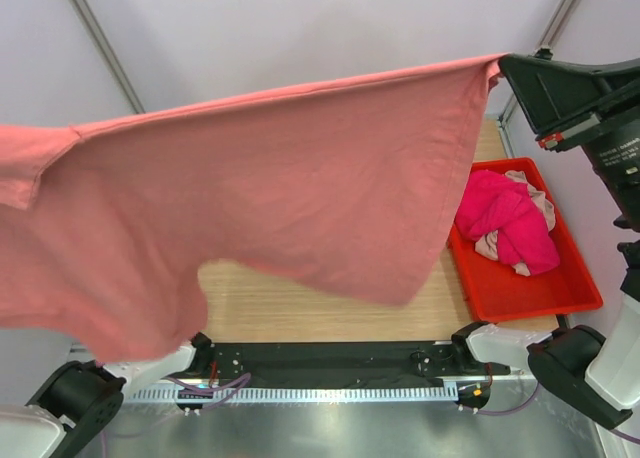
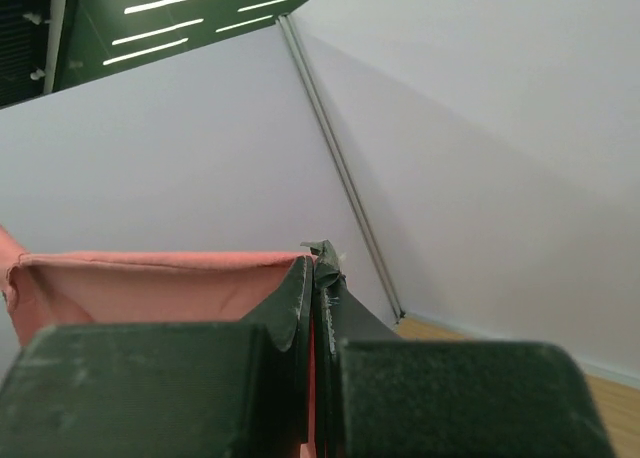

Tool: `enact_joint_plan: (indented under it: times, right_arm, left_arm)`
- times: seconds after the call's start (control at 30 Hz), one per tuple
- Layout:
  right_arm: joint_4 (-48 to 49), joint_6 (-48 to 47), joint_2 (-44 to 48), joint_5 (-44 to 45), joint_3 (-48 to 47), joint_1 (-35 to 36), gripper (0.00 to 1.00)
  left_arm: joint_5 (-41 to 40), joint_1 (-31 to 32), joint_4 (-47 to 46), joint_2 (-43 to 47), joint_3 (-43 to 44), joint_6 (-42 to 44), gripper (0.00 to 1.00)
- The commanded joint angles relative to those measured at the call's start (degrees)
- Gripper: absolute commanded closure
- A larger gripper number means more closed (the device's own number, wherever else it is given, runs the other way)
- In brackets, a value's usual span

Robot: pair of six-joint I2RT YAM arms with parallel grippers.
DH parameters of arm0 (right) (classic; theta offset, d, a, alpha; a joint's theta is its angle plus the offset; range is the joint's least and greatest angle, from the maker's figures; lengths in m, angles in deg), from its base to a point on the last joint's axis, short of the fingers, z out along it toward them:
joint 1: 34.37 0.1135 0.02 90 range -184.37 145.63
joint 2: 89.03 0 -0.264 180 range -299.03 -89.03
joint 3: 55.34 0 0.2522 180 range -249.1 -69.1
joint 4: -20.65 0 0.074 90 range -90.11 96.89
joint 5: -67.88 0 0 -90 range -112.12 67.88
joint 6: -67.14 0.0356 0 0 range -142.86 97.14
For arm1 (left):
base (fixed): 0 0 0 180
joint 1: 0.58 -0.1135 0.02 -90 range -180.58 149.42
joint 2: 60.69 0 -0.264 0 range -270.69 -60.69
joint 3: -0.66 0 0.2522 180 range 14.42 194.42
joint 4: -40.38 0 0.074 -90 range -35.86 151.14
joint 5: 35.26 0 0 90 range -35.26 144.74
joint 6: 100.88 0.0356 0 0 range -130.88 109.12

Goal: Fold and stack the t-shirts
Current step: Flatten the tshirt out

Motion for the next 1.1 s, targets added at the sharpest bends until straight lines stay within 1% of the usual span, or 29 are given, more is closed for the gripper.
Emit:
enact_joint_plan:
  times: [0.0, 0.03, 0.1, 0.13, 0.17, 0.2, 0.23, 0.27, 0.3, 0.33, 0.37, 0.4, 0.47, 0.5, 0.53, 0.57, 0.6, 0.63, 0.67, 0.7, 0.73, 0.77, 0.8, 0.83, 0.87, 0.9, 0.93, 0.97, 1.07]
  right_arm:
    - [1.0, 1.5, -0.5, 1.7, 2.4, -0.2, 0.99]
    - [1.1, 0.8, -0.4, 3.0, 3.9, -0.1, 0.99]
    - [3.0, -1.6, 1.3, 7.2, 12.4, -0.2, 0.99]
    - [6.0, -2.5, 2.0, 8.7, 16.1, -0.1, 0.99]
    - [7.6, -3.6, 2.7, 9.5, 23.4, -0.1, 0.99]
    - [9.2, -5.3, 3.4, 13.1, 27.0, -0.2, 0.99]
    - [12.5, -6.1, 3.5, 14.2, 34.0, -0.2, 0.99]
    - [14.4, -7.0, 3.6, 15.4, 37.9, -0.1, 0.99]
    - [16.4, -7.8, 3.3, 17.8, 41.5, -0.2, 0.99]
    - [20.1, -8.6, 3.0, 19.1, 45.1, -0.2, 0.99]
    - [22.5, -9.2, 2.7, 20.5, 52.2, -0.6, 0.99]
    - [24.6, -9.2, 2.2, 21.7, 55.3, -1.3, 0.99]
    - [29.7, -9.0, -1.0, 22.7, 61.8, -3.9, 0.99]
    - [31.5, -9.4, -2.5, 23.5, 63.7, -4.8, 0.99]
    - [34.2, -9.6, -6.8, 23.4, 65.3, -6.0, 0.99]
    - [35.2, -9.6, -9.2, 22.0, 66.7, -8.5, 0.99]
    - [36.3, -9.3, -11.5, 21.4, 67.1, -9.8, 0.99]
    - [40.0, -8.7, -14.0, 20.7, 67.7, -10.7, 0.99]
    - [40.6, -8.5, -18.6, 19.9, 66.2, -11.7, 0.99]
    - [40.8, -9.1, -21.3, 20.0, 64.8, -12.7, 0.99]
    - [40.5, -9.9, -23.8, 20.2, 61.4, -13.0, 0.99]
    - [40.3, -12.1, -28.5, 20.2, 59.7, -13.4, 0.99]
    - [39.9, -12.9, -30.6, 20.1, 57.9, -13.9, 0.99]
    - [39.0, -13.4, -32.6, 19.9, 54.3, -14.3, 0.99]
    - [38.8, -14.1, -36.6, 19.5, 52.6, -14.5, 0.99]
    - [38.8, -15.1, -38.3, 19.3, 50.8, -14.7, 0.99]
    - [36.5, -15.6, -40.0, 19.1, 47.6, -15.1, 0.99]
    - [36.2, -15.9, -42.7, 18.7, 46.2, -15.1, 0.99]
    - [34.0, -17.1, -46.9, 16.4, 40.4, -15.6, 0.99]
  left_arm:
    - [1.6, 1.1, 0.8, -3.1, -2.1, 0.2, 1.00]
    - [1.4, 1.5, 0.9, -3.6, -5.6, 0.9, 1.00]
    - [-0.5, 3.6, -0.3, -4.6, -11.4, 3.9, 1.00]
    - [-1.2, 4.3, -1.0, -5.0, -14.2, 4.9, 1.00]
    - [-1.9, 4.5, -1.8, -5.3, -21.2, 5.8, 1.00]
    - [-2.2, 4.5, -3.8, -6.0, -24.6, 7.6, 1.00]
    - [-2.9, 4.5, -5.3, -6.5, -28.7, 8.1, 1.00]
    - [-3.7, 4.4, -7.7, -6.8, -36.8, 8.6, 1.00]
    - [-3.6, 4.0, -12.1, -7.2, -41.5, 9.3, 1.00]
    - [-2.4, 1.1, -13.3, -8.6, -45.0, 8.3, 1.00]
    - [-0.4, -1.0, -13.7, -9.7, -47.7, 6.8, 1.00]
    - [3.9, -3.0, -14.7, -11.0, -53.3, 2.6, 1.00]
    - [8.3, -9.1, -17.9, -16.5, -57.9, -1.0, 1.00]
    - [9.8, -10.8, -19.1, -19.3, -60.7, -2.3, 1.00]
    - [11.5, -11.8, -21.2, -21.8, -61.4, -4.1, 1.00]
    - [12.0, -13.3, -22.1, -28.1, -61.5, -4.6, 1.00]
    - [11.7, -13.7, -22.7, -31.2, -60.4, -4.9, 1.00]
    - [11.3, -14.1, -23.4, -34.2, -59.5, -5.2, 1.00]
    - [11.3, -14.5, -23.8, -40.8, -58.2, -5.5, 1.00]
    - [11.2, -15.3, -23.3, -43.7, -56.1, -6.2, 1.00]
    - [12.0, -15.8, -22.5, -47.1, -51.9, -6.9, 1.00]
    - [12.5, -16.1, -21.5, -51.8, -49.5, -7.2, 1.00]
    - [12.4, -16.4, -20.8, -54.4, -47.3, -7.2, 1.00]
    - [12.2, -16.5, -20.3, -56.3, -42.8, -7.3, 1.00]
    - [11.6, -16.4, -18.9, -58.1, -40.8, -7.0, 1.00]
    - [11.2, -16.5, -18.4, -61.7, -38.7, -7.1, 1.00]
    - [10.5, -16.6, -17.7, -63.0, -35.0, -7.0, 1.00]
    - [9.7, -16.5, -17.5, -64.3, -34.1, -7.0, 1.00]
    - [9.0, -16.8, -18.0, -66.3, -32.8, -7.5, 1.00]
